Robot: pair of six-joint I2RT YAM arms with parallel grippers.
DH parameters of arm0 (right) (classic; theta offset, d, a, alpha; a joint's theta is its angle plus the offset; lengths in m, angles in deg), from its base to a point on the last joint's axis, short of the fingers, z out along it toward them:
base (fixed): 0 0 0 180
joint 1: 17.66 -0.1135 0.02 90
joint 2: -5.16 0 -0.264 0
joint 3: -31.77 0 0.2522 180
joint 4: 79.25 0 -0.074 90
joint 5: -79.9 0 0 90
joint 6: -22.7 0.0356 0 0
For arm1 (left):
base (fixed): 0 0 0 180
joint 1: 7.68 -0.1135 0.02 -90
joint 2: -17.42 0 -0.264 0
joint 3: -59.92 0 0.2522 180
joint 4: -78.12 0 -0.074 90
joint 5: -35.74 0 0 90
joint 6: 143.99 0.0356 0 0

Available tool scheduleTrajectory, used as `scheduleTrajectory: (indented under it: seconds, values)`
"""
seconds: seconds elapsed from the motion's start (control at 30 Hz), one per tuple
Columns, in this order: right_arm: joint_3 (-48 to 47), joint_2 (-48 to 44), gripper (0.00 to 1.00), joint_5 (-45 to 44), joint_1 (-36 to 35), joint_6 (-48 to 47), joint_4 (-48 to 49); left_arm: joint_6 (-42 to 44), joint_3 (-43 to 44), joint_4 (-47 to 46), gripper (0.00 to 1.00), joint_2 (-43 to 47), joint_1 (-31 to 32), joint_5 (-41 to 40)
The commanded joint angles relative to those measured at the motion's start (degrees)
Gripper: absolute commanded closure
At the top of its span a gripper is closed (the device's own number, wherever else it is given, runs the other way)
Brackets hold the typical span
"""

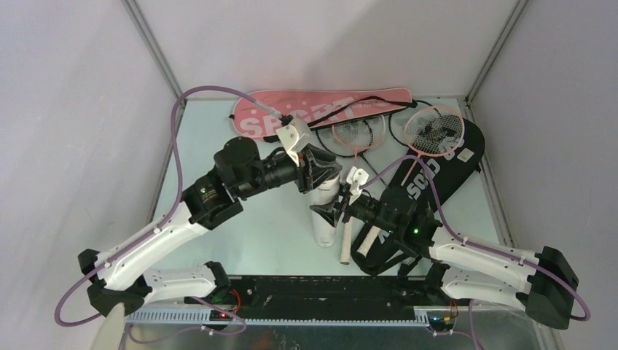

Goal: Pack up the badminton gear
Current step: Place the shuttlecock at the shuttle tube.

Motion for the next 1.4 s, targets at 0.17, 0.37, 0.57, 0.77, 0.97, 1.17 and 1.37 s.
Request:
scheduleTrajectory:
  seconds: [0.17, 0.37, 0.57, 0.77, 0.97, 1.17, 1.37]
  values:
    - [-2.5, -0.4, 0.42, 0.2, -0.6, 0.7, -1.3, 0.5, 7.0, 9.0, 0.40, -0.3, 0.3, -1.3]
    - [-2.8, -0.2, 0.41, -0.1, -0.8, 0.4, -1.9, 2.5, 14.0, 12.9, 0.02, -1.7, 0.3, -4.3]
    - [-3.1, 0.0, 0.41, -0.2, -1.0, 0.0, -2.8, 1.0, 13.9, 11.6, 0.00, 0.5, 0.3, -19.8]
    - [-3.5, 0.2, 0.41, -0.1, -1.5, -0.4, -3.7, -6.2, 8.1, 18.0, 0.00, 2.6, 0.3, -33.7]
    - [-3.5, -0.8, 0.41, -2.7, -1.7, 3.0, -2.5, -9.5, -19.2, 2.1, 0.00, 21.5, 0.3, -39.0]
    - [-3.5, -1.4, 0.41, -6.2, -1.7, 6.6, -0.9, -11.6, -37.1, -4.3, 0.00, 33.5, 0.3, -37.2]
    - [-3.5, -1.2, 0.39, -9.2, -1.6, 9.4, 2.8, -5.7, -47.9, -14.6, 0.00, 31.6, 0.3, -15.4]
